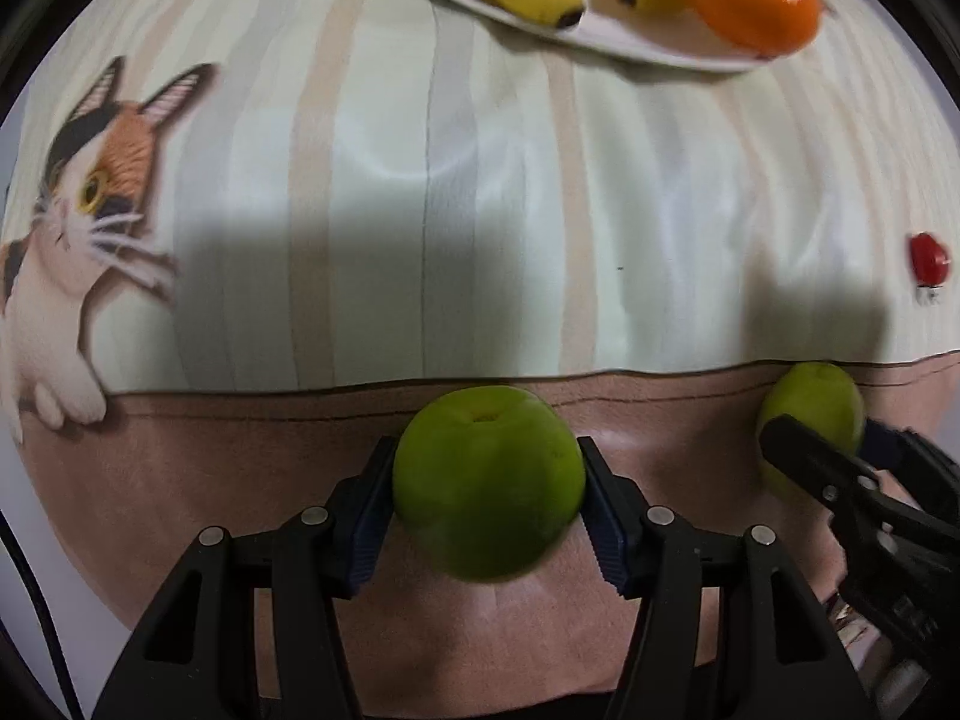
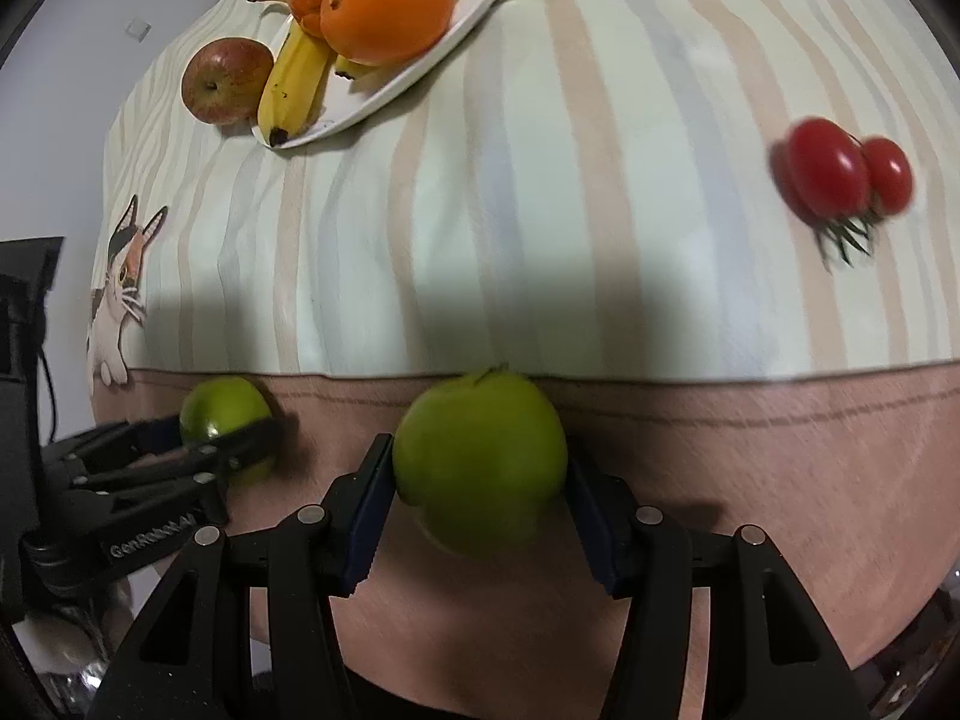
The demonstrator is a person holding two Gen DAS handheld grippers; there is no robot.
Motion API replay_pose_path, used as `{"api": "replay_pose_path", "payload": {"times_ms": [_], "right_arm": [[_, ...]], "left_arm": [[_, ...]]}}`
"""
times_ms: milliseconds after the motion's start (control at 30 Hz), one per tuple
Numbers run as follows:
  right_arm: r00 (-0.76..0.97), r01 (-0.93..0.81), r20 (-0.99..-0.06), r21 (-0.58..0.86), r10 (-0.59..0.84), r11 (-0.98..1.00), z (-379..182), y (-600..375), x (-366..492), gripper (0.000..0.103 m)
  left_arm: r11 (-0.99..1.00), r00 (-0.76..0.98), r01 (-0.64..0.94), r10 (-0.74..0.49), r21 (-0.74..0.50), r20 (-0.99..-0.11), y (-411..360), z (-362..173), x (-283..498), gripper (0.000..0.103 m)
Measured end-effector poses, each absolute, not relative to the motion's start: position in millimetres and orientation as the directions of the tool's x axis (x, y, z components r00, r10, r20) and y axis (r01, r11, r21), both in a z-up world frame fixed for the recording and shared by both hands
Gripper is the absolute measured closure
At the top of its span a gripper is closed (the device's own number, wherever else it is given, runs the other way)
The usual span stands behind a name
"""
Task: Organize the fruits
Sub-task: 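Grasp a green apple with left tool while right tool grasps the other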
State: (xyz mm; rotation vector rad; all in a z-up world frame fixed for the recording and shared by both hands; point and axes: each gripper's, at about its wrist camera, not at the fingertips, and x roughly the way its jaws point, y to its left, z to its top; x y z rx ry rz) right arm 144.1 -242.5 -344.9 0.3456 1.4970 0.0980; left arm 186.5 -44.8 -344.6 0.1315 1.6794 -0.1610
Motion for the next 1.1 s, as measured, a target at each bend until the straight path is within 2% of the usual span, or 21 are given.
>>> {"api": "replay_pose_path", "payload": {"times_ms": [467,900,1100], "right_arm": [[0.041,0.088,-0.973,0.231,0.228,0.969,-358.1,-197.3,161.4,0.044],[0.059,0.035,-0.986,0.157,0.155,0.987,-365.5,-155.3,150.1,0.044],[0.07,0.036,-0.985,0.158,0.155,0.987,-361.7,-171.4,132.2,0.045]], "left_arm": [[0.985,-0.091,0.169,-0.005,-0.021,-0.996,-32.7,-343.4,178.1,0.05],[0.984,-0.089,0.179,0.009,-0.007,-0.996,-59.9,-351.4,184.2,0.05],[0.983,-0.09,0.182,0.01,-0.007,-0.996,-59.0,-352.5,189.2,0.05]]}}
